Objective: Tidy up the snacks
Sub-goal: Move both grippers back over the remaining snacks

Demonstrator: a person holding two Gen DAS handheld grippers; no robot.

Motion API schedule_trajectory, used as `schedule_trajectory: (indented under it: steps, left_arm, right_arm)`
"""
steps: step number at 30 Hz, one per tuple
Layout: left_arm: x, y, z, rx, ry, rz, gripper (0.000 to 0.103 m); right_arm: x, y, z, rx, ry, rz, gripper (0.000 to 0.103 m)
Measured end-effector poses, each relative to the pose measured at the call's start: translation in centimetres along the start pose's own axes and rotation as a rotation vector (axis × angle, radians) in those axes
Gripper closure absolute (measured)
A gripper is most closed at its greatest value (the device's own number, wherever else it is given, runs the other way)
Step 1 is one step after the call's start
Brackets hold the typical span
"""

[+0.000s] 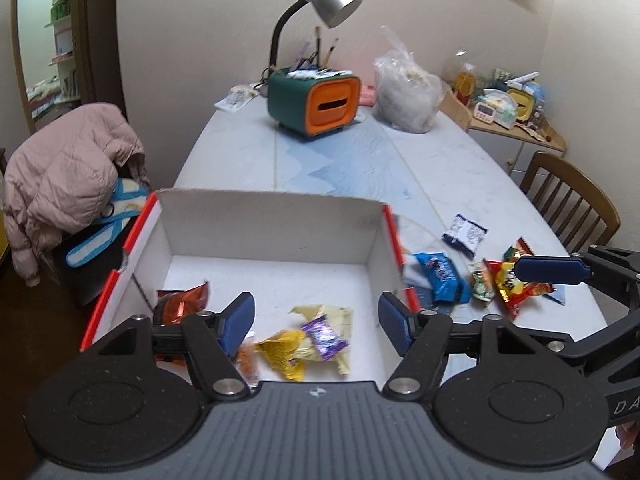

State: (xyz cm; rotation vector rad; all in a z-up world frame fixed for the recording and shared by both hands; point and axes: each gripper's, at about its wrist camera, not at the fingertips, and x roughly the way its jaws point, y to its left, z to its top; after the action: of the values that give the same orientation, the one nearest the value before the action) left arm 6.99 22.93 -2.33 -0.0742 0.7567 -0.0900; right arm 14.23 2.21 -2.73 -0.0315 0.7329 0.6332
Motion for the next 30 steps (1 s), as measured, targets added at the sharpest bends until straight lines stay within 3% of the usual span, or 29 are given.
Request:
schedule_trajectory:
  steps: [10,17,30]
  left_arm:
    - [1.0,-4.9,-0.4,0.029,0.008,-0.073,0.029]
    - [3.0,-9.1,-0.2,0.030,0.037,-0.119,0.025]
    - [9.1,-15.7,1.9,-0.001,0.114,-0.077,0.025]
  right_arm:
    - [-3.6,-4.1,-2.3,0.037,-0.019,-0.040,0.001]
    - [-5.7,-8.3,-3.9,0.075,-0.005,-0.111,0.001]
    - [-6.7,-16.3,-5.9,0.080,0.053,-0.226,0.001]
